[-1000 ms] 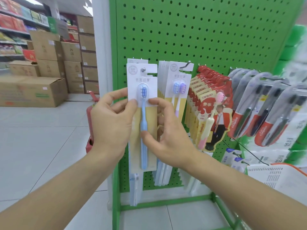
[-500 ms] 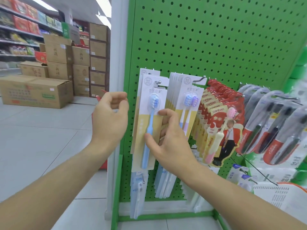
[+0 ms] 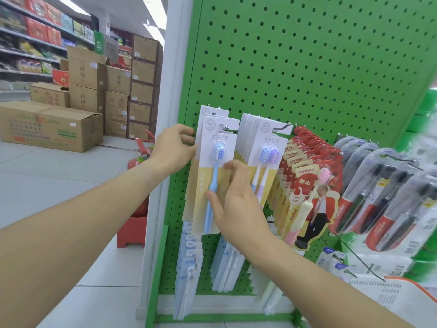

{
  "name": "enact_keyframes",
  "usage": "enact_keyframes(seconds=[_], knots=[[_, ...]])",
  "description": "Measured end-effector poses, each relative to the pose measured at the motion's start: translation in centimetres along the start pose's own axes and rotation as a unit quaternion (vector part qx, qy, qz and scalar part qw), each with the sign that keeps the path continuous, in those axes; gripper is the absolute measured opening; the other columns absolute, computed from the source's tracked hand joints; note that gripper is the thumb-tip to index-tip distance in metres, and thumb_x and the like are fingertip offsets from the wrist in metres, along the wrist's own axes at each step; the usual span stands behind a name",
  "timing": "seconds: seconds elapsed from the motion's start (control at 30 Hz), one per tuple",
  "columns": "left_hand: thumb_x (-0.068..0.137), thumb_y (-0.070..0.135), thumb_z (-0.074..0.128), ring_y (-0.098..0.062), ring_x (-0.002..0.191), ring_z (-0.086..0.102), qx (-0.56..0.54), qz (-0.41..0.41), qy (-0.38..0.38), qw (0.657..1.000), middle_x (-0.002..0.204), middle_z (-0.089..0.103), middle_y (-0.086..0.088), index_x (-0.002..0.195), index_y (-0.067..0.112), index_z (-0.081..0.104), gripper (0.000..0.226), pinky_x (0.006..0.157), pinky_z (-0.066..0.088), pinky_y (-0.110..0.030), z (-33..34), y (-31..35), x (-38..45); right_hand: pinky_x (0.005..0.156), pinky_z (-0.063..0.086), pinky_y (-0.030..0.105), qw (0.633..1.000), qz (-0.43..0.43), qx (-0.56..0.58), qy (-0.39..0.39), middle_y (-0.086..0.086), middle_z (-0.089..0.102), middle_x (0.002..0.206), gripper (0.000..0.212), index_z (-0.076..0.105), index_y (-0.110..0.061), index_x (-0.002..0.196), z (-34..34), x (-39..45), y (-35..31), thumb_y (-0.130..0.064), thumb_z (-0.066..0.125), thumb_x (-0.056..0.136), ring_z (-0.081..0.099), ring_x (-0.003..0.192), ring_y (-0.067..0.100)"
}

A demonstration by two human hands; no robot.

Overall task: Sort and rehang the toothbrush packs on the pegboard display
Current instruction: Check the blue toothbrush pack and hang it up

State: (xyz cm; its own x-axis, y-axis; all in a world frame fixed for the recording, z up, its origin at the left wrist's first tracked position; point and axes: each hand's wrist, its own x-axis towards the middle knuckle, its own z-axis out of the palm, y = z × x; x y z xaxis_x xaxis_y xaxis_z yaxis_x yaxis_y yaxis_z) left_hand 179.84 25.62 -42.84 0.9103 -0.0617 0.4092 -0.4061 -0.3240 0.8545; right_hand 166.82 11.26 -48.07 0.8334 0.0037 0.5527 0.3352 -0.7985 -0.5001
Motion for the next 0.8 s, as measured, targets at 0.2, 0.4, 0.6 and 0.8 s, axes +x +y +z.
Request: enact_keyframes(seconds=[0.2,0.4,0.6,0.8], knots=[[0.089,0.007,0.072,-0.016,0.079,0.066,-0.052,-0.015,0.042,0.998,0.083,0.07,0.002,0.086,0.022,0.066,0.016,0.072,0.053,-0.028,0.8,0.4,0.8,0.073,0.032,0.022,1.0,0.009,0.023,0.003,-0.002,0.051,0.125,0.048,0.025,-0.032,0.134,0.0,0.2,-0.1,-0.025,0.06,0.102,0.049,0.076,0.003],[0.087,0.02,0.079,-0.01,0.073,0.065,-0.071,0.048,0.096,0.992,0.08,0.073,0.006,0.087,0.024,0.073,0.007,0.07,0.054,-0.027,-0.2,0.1,0.5,0.06,0.036,0.016,0.996,0.029,0.077,0.016,-0.009,0.044,0.097,0.047,0.025,-0.039,0.121,0.6,0.3,-0.3,-0.025,0.064,0.099,0.048,0.072,0.0],[0.085,0.022,0.081,-0.022,0.078,0.073,-0.062,0.025,0.127,0.99,0.084,0.076,-0.004,0.098,0.013,0.073,0.017,0.083,0.061,-0.048,-2.2,-2.4,-0.6,0.071,0.04,0.024,0.994,0.036,0.1,0.031,-0.008,0.049,0.101,0.045,0.029,-0.036,0.122,0.6,0.3,-0.4,-0.03,0.067,0.098,0.05,0.08,0.01],[0.097,0.023,0.065,-0.009,0.064,0.06,-0.017,0.025,0.173,0.984,0.076,0.071,0.004,0.101,0.012,0.06,0.012,0.059,0.043,-0.03,-4.0,-4.4,-5.3,0.063,0.038,0.016,0.997,0.033,0.065,0.023,-0.013,0.043,0.1,0.043,0.028,-0.034,0.122,0.6,0.5,-0.6,-0.029,0.064,0.1,0.049,0.08,-0.001]])
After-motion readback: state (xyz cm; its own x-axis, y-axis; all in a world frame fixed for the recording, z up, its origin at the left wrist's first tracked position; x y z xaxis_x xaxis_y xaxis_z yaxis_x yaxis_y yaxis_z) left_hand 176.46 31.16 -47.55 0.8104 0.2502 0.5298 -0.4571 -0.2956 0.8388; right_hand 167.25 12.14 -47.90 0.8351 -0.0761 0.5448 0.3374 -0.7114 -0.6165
